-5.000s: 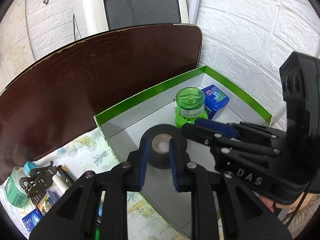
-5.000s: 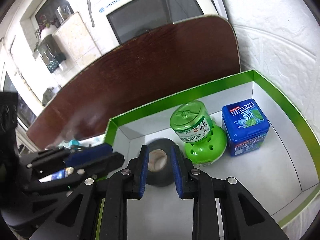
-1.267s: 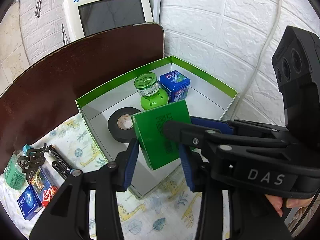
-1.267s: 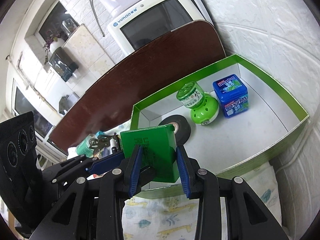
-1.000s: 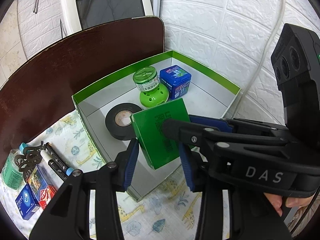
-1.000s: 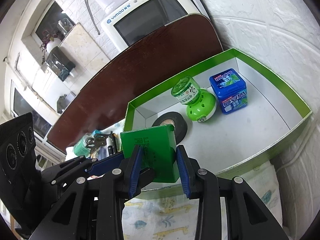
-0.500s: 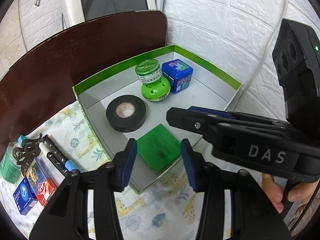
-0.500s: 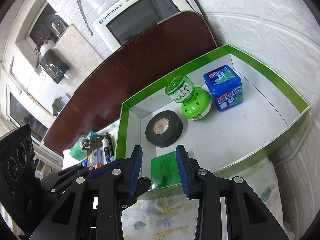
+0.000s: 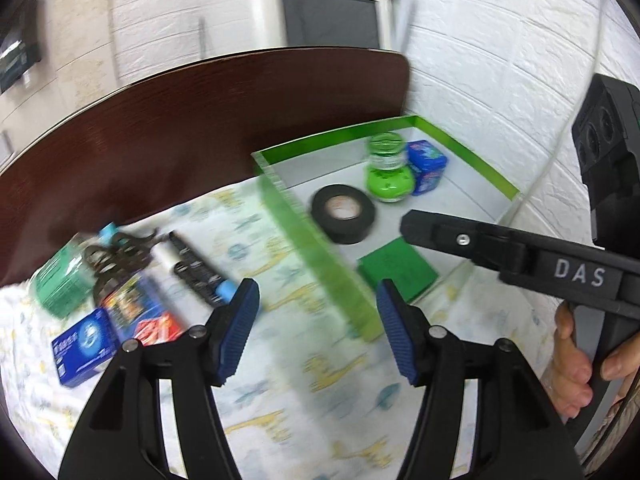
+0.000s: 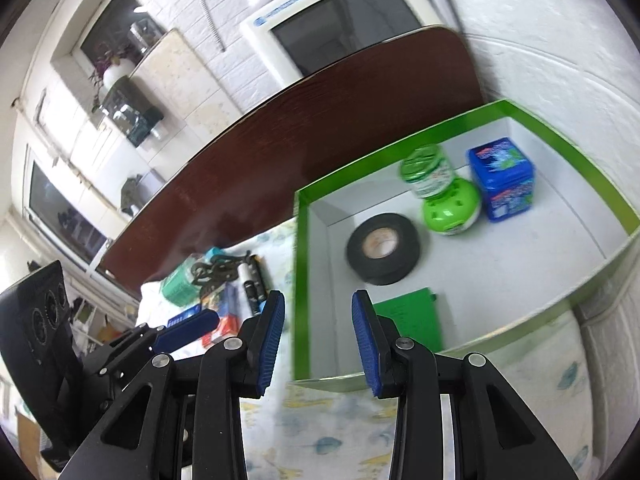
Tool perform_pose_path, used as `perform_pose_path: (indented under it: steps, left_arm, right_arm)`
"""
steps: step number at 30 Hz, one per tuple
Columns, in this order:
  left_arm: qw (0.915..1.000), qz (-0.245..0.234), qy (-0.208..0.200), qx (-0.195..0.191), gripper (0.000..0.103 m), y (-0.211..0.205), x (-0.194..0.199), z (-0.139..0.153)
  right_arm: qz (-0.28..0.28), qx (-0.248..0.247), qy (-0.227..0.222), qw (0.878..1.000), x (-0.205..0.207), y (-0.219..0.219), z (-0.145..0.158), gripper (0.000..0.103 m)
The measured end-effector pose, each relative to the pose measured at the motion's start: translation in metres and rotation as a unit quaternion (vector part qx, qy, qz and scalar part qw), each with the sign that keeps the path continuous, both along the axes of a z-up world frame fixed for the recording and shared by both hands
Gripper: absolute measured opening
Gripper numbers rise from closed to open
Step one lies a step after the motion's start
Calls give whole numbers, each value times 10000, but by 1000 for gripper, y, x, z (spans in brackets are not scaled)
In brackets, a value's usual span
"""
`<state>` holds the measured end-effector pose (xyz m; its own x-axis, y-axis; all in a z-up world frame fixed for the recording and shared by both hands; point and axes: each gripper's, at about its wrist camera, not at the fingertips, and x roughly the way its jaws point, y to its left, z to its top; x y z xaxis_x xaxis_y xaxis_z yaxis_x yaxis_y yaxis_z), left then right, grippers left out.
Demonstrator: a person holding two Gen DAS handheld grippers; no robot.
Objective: Organize rigid objects
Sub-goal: 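Open the right tool to release the green box and withdraw, then reach the right tool to the blue Tegoprazan tablet box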
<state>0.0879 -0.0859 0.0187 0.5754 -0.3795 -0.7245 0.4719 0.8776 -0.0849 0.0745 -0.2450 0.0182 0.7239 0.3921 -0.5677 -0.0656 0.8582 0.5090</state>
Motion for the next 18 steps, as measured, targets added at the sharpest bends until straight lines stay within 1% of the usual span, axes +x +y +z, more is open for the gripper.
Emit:
perform_pose_path:
  steps: [3, 6, 9, 14, 18]
  left_arm:
    - [9989, 461, 5, -58, 61, 39, 2, -2]
    - [9948, 1012, -23, -70, 62, 81, 2, -5]
    - [9884, 1518, -19, -41, 63, 124, 2, -9]
    - [9739, 2269, 36, 11, 64, 192, 2, -22]
    - [9665, 2562, 123, -22, 66, 231, 4, -33]
  right_arm:
    - [298, -105, 11, 9995, 6, 28, 0, 37]
    - [639, -182, 45, 9978, 14, 59, 0, 37]
    - [1001, -308, 126, 9944, 25, 95, -2, 37]
    - [1547, -443, 305, 9865, 43, 157, -12, 37]
    - [1871, -536, 452, 9798, 51, 201, -19, 37]
